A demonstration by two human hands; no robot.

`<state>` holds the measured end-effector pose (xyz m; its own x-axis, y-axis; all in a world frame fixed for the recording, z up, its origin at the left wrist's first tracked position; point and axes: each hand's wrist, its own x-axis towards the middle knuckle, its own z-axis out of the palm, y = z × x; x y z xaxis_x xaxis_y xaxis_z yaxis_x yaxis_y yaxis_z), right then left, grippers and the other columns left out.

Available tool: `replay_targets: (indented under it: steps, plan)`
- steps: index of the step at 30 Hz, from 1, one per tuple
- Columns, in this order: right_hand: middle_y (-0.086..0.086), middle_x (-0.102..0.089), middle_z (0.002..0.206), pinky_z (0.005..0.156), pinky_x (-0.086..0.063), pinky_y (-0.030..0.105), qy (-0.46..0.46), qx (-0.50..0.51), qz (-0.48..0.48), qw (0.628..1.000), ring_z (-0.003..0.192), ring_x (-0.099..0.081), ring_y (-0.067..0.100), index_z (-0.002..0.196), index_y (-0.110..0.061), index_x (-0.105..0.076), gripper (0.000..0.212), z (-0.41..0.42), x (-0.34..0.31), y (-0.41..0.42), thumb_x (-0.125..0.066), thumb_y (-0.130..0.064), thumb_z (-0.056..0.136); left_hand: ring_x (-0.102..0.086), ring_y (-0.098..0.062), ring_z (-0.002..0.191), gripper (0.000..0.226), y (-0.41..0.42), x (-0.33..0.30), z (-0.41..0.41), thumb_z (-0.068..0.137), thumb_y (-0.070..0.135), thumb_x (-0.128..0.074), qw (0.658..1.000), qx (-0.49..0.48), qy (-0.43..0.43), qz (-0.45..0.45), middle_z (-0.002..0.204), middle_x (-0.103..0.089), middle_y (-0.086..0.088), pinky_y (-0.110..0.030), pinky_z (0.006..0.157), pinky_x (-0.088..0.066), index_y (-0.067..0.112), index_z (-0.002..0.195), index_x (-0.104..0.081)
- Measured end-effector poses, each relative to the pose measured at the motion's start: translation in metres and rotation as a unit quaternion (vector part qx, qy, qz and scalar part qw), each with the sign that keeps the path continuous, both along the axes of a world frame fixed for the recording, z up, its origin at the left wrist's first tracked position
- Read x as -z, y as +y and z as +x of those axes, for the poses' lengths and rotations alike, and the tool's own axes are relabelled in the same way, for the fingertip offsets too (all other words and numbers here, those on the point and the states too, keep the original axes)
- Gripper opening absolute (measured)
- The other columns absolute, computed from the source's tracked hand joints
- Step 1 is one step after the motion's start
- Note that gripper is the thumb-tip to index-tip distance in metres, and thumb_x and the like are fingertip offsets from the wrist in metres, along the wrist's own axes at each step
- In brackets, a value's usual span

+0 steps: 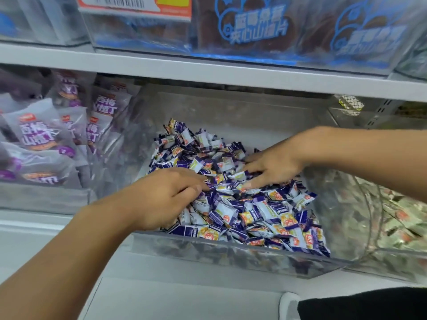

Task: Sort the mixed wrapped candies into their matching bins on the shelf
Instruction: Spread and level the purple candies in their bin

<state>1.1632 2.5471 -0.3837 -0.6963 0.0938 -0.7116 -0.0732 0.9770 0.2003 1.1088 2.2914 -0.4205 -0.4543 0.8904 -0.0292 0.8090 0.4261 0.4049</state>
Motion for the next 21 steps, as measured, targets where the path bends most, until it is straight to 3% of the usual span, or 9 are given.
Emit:
replay_targets:
  steps: [3, 6, 7, 10, 12, 16, 18, 21]
  plan:
    - [-0.002, -0.014, 0.166, 0.123, -0.014, 0.042, -0.015, 0.021, 0.027, 0.999, 0.151, -0.016, 0.021, 0.157, -0.033, -0.022, 0.076, 0.02, -0.017, 0.017, -0.024, -0.071, 0.092, -0.054, -0.009, 0.117, 0.058, -0.006, 0.0, -0.001, 0.097, 0.051, -0.023, 1.0, 0.0, -0.001, 0.011, 0.124, -0.064, 0.006, -0.03, 0.104, -0.039, 0.021, 0.118, -0.068]
    - [-0.002, -0.029, 0.161, 0.119, -0.024, 0.039, 0.023, 0.003, 0.054, 0.998, 0.146, -0.029, 0.021, 0.149, -0.028, -0.043, 0.076, 0.016, -0.036, 0.014, -0.022, -0.071, 0.091, -0.061, -0.019, 0.102, 0.066, -0.007, -0.001, -0.002, 0.092, 0.057, -0.018, 0.999, -0.036, 0.02, 0.017, 0.106, -0.068, -0.001, -0.042, 0.09, -0.048, 0.015, 0.103, -0.068]
    - [-0.002, -0.027, 0.162, 0.12, -0.022, 0.039, 0.064, -0.01, 0.034, 0.997, 0.148, -0.027, 0.02, 0.148, -0.027, -0.044, 0.072, 0.01, -0.04, 0.007, -0.022, -0.068, 0.093, -0.062, -0.02, 0.094, 0.064, -0.007, -0.002, -0.002, 0.092, 0.056, -0.019, 0.998, -0.051, 0.034, 0.033, 0.098, -0.068, -0.002, -0.043, 0.084, -0.05, 0.014, 0.096, -0.066]
    - [-0.006, -0.024, 0.162, 0.122, -0.015, 0.033, 0.197, -0.05, -0.156, 0.966, 0.149, -0.023, 0.015, 0.154, -0.031, -0.03, 0.056, -0.024, -0.037, -0.023, -0.033, -0.051, 0.102, -0.06, -0.017, 0.09, 0.049, -0.01, -0.003, -0.005, 0.094, 0.046, -0.027, 0.986, -0.106, 0.099, 0.082, 0.096, -0.065, 0.003, -0.04, 0.08, -0.051, 0.016, 0.088, -0.065]
    - [-0.004, -0.018, 0.164, 0.122, -0.011, 0.029, 0.229, -0.08, -0.204, 0.949, 0.151, -0.016, 0.013, 0.157, -0.029, -0.021, 0.054, -0.052, -0.026, -0.049, -0.04, -0.035, 0.106, -0.059, -0.018, 0.087, 0.04, -0.012, -0.004, -0.004, 0.093, 0.04, -0.031, 0.98, -0.134, 0.111, 0.097, 0.092, -0.063, 0.005, -0.039, 0.078, -0.05, 0.019, 0.085, -0.064]
    - [0.0, -0.003, 0.167, 0.124, -0.006, 0.036, 0.197, -0.127, -0.187, 0.954, 0.153, -0.002, 0.017, 0.158, -0.036, -0.014, 0.061, -0.088, 0.01, -0.082, -0.042, -0.043, 0.104, -0.06, -0.025, 0.084, 0.027, -0.013, -0.002, 0.0, 0.098, 0.033, -0.036, 0.983, -0.157, 0.081, 0.053, 0.091, -0.064, 0.002, -0.038, 0.074, -0.048, 0.025, 0.098, -0.062]
    - [-0.003, 0.0, 0.167, 0.124, -0.005, 0.039, 0.166, -0.11, -0.2, 0.959, 0.153, 0.0, 0.017, 0.156, -0.043, -0.01, 0.062, -0.089, 0.012, -0.079, -0.041, -0.048, 0.103, -0.057, -0.024, 0.077, 0.028, -0.013, -0.001, -0.001, 0.1, 0.032, -0.037, 0.984, -0.155, 0.071, 0.041, 0.079, -0.062, 0.003, -0.036, 0.068, -0.042, 0.022, 0.085, -0.058]
    - [-0.004, -0.015, 0.165, 0.121, -0.016, 0.038, 0.086, -0.078, -0.177, 0.977, 0.151, -0.015, 0.018, 0.156, -0.04, -0.014, 0.065, -0.073, 0.006, -0.055, -0.044, -0.053, 0.1, -0.056, -0.024, 0.069, 0.035, -0.013, -0.002, -0.003, 0.101, 0.033, -0.036, 0.986, -0.156, 0.046, 0.037, 0.065, -0.057, 0.001, -0.036, 0.062, -0.04, 0.017, 0.074, -0.052]
